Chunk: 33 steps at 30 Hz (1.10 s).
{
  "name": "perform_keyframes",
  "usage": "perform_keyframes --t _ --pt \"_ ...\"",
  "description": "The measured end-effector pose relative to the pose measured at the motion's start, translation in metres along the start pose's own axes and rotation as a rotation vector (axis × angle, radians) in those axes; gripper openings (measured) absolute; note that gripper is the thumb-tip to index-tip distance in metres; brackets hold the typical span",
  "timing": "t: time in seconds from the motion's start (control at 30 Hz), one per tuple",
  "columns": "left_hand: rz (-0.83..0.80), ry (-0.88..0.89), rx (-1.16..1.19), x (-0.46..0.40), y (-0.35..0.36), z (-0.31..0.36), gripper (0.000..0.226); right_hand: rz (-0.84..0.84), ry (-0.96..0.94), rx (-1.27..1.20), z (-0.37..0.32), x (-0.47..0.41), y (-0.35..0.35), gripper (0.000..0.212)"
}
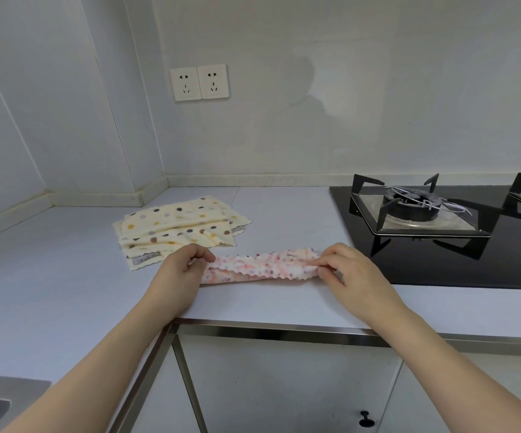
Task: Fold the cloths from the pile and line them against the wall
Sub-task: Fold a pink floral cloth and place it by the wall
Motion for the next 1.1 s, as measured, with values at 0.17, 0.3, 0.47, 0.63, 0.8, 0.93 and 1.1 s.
perform_keyframes --t 0.17,0.3,0.47,0.63,0.8,0.93,1.1 --pt "0.021 -0.010 0.136 -0.003 -0.002 0.003 0.027 -0.019 0.052 -0.092 0.003 0.002 -0.001 0.016" --pt "-0.028 -0.008 0.018 -0.004 0.004 -0.005 0.027 -0.152 0.102 -0.100 0.005 0.004 0.011 0.020" --pt "-0.075 0.057 -0.194 -0.002 0.014 -0.009 0.027 -0.229 0.162 -0.102 0.012 0.001 0.022 0.024" --pt "-0.095 0.063 -0.229 -0.004 0.016 -0.012 0.028 -0.309 0.237 -0.127 0.019 0.003 0.030 0.030" --pt "-0.101 0.060 -0.236 -0.006 0.016 -0.013 0.028 -0.245 0.255 -0.160 0.023 0.001 0.025 0.018" --pt "-0.102 0.061 -0.240 -0.006 0.015 -0.011 0.028 -0.207 0.279 -0.201 0.023 0.001 0.021 0.008" --pt "-0.106 0.054 -0.228 -0.004 0.015 -0.010 0.027 -0.172 0.293 -0.120 0.025 0.002 0.016 0.017"
Point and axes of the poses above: each hand's wrist, its own x-axis away from the middle knuckle, its own y-axis out of the palm, z = x × y, the point moved 10 cm from there along -x, towards the middle knuckle, and after that the axes turned 2 degrees about x, right-handed, at the moved point
